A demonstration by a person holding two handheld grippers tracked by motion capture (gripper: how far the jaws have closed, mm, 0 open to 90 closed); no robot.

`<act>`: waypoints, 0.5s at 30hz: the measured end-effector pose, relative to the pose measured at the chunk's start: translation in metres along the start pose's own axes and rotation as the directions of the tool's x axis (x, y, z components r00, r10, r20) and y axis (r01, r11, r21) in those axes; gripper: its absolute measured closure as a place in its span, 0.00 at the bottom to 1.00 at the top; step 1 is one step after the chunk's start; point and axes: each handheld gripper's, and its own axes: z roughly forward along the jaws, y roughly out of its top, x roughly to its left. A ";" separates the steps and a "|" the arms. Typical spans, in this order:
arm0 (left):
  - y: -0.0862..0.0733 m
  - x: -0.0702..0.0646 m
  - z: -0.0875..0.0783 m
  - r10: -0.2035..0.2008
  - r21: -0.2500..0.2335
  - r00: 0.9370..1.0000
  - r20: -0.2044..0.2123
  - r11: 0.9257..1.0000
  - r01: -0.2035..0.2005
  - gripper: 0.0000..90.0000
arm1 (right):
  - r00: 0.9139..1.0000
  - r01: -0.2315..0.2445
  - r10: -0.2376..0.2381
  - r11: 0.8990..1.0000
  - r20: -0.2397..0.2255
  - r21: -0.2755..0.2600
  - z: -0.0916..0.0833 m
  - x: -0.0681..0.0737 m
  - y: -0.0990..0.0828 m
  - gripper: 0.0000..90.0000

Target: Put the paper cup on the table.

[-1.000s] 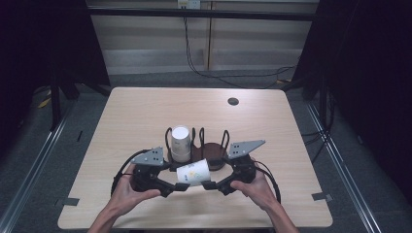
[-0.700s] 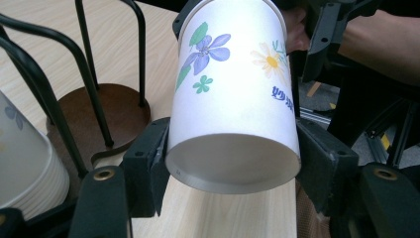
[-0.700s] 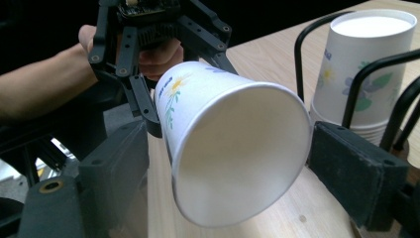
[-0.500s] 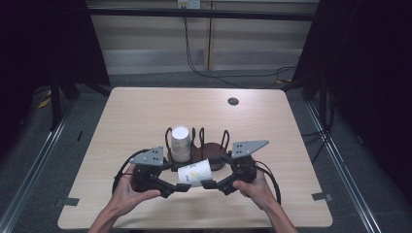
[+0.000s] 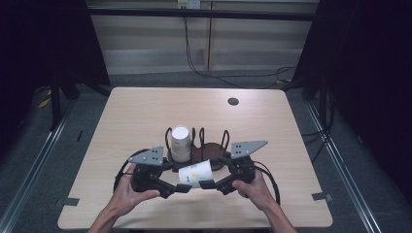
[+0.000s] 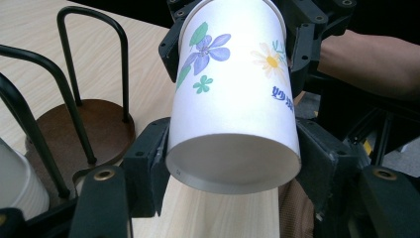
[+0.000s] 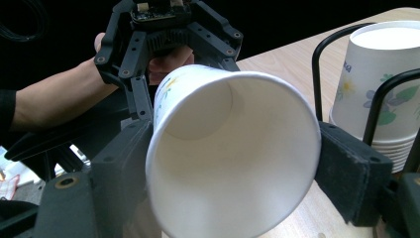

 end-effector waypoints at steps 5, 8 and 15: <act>-0.001 0.001 0.001 -0.002 -0.003 1.000 0.000 1.000 0.002 0.40 | 1.000 -0.023 0.023 1.000 -0.013 -0.009 -0.002 -0.002 0.000 0.27; -0.001 0.001 0.002 0.002 0.013 1.000 0.000 1.000 -0.002 0.40 | 0.999 -0.028 0.028 1.000 -0.017 -0.012 -0.003 -0.003 0.001 0.28; -0.002 0.001 0.004 -0.003 0.032 1.000 -0.016 0.999 0.004 0.37 | 0.999 -0.035 0.034 0.999 -0.024 -0.006 -0.004 -0.003 0.001 0.33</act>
